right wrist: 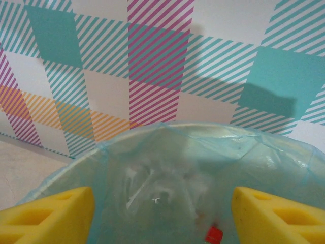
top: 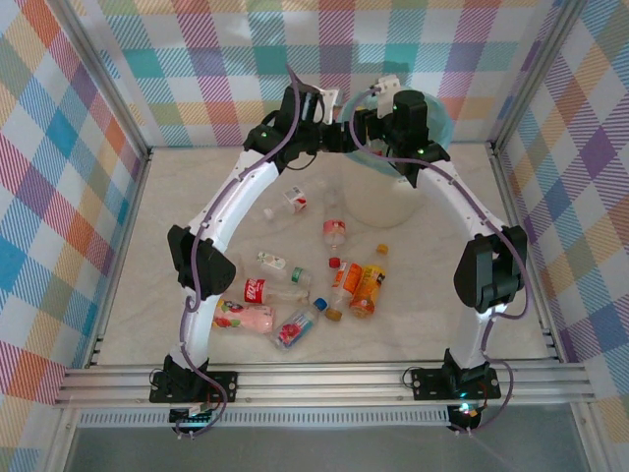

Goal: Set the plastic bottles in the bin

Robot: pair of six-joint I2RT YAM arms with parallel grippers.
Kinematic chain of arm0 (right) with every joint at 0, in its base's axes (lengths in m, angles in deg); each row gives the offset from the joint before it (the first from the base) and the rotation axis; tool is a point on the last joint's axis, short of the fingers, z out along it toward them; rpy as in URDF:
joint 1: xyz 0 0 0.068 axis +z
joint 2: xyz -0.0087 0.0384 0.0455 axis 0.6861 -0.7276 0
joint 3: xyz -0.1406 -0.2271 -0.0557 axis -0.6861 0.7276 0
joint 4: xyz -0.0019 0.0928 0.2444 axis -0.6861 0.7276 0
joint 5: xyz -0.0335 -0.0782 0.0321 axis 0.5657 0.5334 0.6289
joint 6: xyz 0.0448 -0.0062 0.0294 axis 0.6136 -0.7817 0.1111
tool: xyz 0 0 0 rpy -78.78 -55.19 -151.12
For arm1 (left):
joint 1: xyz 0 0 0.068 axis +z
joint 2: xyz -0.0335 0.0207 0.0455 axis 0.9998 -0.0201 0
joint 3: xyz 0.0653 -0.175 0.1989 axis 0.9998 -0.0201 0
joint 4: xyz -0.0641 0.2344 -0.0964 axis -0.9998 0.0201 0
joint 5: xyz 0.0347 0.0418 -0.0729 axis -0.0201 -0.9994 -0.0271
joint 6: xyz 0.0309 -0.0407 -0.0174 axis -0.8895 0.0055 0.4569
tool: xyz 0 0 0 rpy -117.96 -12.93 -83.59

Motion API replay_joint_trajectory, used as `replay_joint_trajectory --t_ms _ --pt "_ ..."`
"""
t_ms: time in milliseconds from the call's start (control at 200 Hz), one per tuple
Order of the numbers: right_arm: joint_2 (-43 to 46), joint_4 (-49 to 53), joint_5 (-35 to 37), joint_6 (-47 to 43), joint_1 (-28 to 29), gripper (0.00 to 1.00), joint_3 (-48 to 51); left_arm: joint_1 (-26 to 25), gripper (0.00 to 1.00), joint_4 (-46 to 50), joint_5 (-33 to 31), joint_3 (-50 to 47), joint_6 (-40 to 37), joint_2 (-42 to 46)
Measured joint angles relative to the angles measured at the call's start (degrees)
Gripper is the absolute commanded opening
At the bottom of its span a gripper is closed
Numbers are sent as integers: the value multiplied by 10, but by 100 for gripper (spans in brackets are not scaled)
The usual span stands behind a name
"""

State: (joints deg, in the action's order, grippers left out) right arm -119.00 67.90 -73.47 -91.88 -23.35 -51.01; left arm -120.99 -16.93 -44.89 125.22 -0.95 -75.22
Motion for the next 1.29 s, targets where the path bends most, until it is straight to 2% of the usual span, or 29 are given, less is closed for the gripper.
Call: replay_joint_trajectory --t_ms 370,625,890,1055,1295 --pt "22 64 -38 32 0 70 -19 0 72 8 2 7 0 21" --pt "91 162 -108 75 13 69 -71 -6 72 47 4 -18 -23 119" --pt "175 269 -140 111 84 66 -68 -6 73 76 -34 -236 -68 325" --pt "208 306 -154 139 140 64 6 -6 73 93 -93 -415 -80 455" --pt "196 360 -176 165 203 62 92 -6 74 131 -167 -631 -53 603"
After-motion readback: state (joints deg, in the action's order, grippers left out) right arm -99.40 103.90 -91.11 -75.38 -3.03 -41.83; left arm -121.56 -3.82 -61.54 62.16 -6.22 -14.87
